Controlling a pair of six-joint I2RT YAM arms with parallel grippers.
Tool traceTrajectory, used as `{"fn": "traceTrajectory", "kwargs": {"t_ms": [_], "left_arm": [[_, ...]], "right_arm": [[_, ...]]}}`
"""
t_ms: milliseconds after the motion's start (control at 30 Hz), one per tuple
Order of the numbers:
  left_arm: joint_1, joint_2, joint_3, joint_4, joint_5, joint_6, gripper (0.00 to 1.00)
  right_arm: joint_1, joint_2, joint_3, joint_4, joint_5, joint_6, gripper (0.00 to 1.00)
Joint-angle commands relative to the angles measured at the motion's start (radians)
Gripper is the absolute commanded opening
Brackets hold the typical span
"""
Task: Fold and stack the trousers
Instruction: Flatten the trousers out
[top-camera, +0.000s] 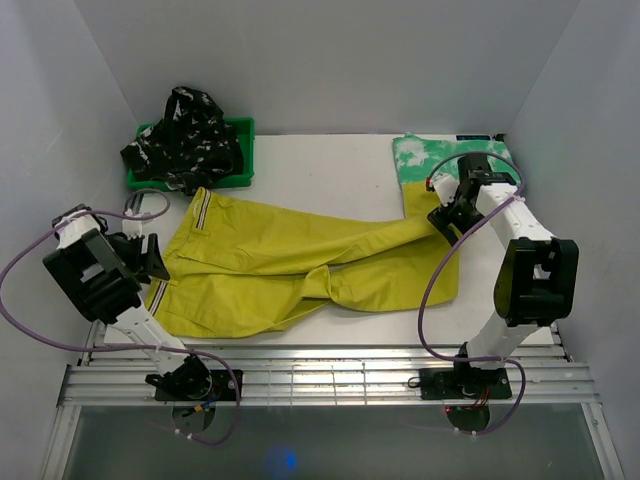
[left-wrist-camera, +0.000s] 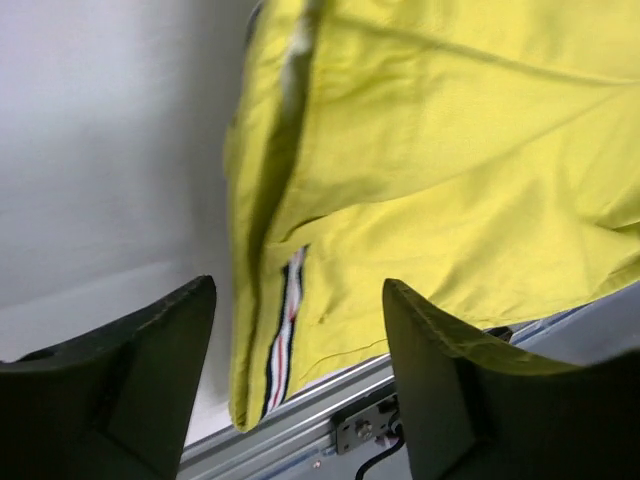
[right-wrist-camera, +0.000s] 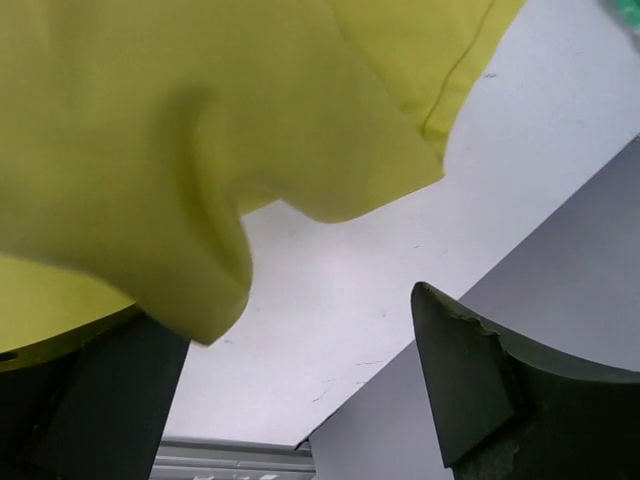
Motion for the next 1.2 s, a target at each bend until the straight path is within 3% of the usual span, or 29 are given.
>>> {"fn": "traceTrajectory", "kwargs": {"t_ms": [0, 133, 300, 400, 533, 600, 733, 833, 867, 1000, 1033, 1100, 1167], "left_arm": [[-0.001, -0.184, 0.074, 0.004, 0.233, 0.044, 0.81], [-0.013, -0.240, 0.087, 0.137, 0.331, -0.019, 0.85], [-0.101, -0.270, 0.032, 0.363, 0.290, -0.218, 0.88], [-0.182, -0.246, 0.015, 0.466, 0.255, -0.293, 0.89], [-0.276, -0.180, 0.019, 0.605, 0.191, -0.422, 0.89], [-0.293, -0.145, 0.030, 0.636, 0.131, -0.468, 0.90], [-0.308, -0.076, 0.021, 0.722, 0.099, -0.516, 0.91], [-0.308, -0.033, 0.012, 0.751, 0.089, -0.531, 0.90], [-0.308, -0.025, 0.012, 0.752, 0.104, -0.533, 0.87], [-0.308, -0.020, -0.016, 0.752, 0.178, -0.540, 0.59], [-0.306, -0.023, -0.024, 0.752, 0.177, -0.542, 0.43], [-0.305, -0.036, -0.045, 0.748, 0.178, -0.540, 0.29], [-0.288, -0.049, -0.057, 0.742, 0.195, -0.539, 0.07]], "right_arm": [[-0.025, -0.059, 0.038, -0.155, -0.077, 0.011, 0.93], [-0.080, -0.048, 0.008, -0.257, -0.214, 0.069, 1.00], [-0.091, -0.055, -0.031, -0.187, -0.301, 0.186, 0.94], [-0.091, -0.026, -0.055, -0.104, -0.266, 0.238, 0.82], [-0.091, 0.004, -0.063, -0.064, -0.240, 0.258, 0.55], [-0.093, 0.007, -0.072, -0.049, -0.223, 0.255, 0.47], [-0.097, 0.001, -0.086, -0.052, -0.211, 0.237, 0.17], [-0.104, -0.016, -0.101, -0.055, -0.195, 0.229, 0.08], [-0.108, -0.019, -0.104, -0.057, -0.188, 0.226, 0.08], [-0.126, -0.050, -0.111, -0.067, -0.162, 0.211, 0.08], [-0.133, -0.054, -0.112, -0.075, -0.154, 0.207, 0.08], [-0.159, -0.070, -0.112, -0.081, -0.145, 0.192, 0.08], [-0.180, -0.082, -0.117, -0.086, -0.107, 0.186, 0.08]]}}
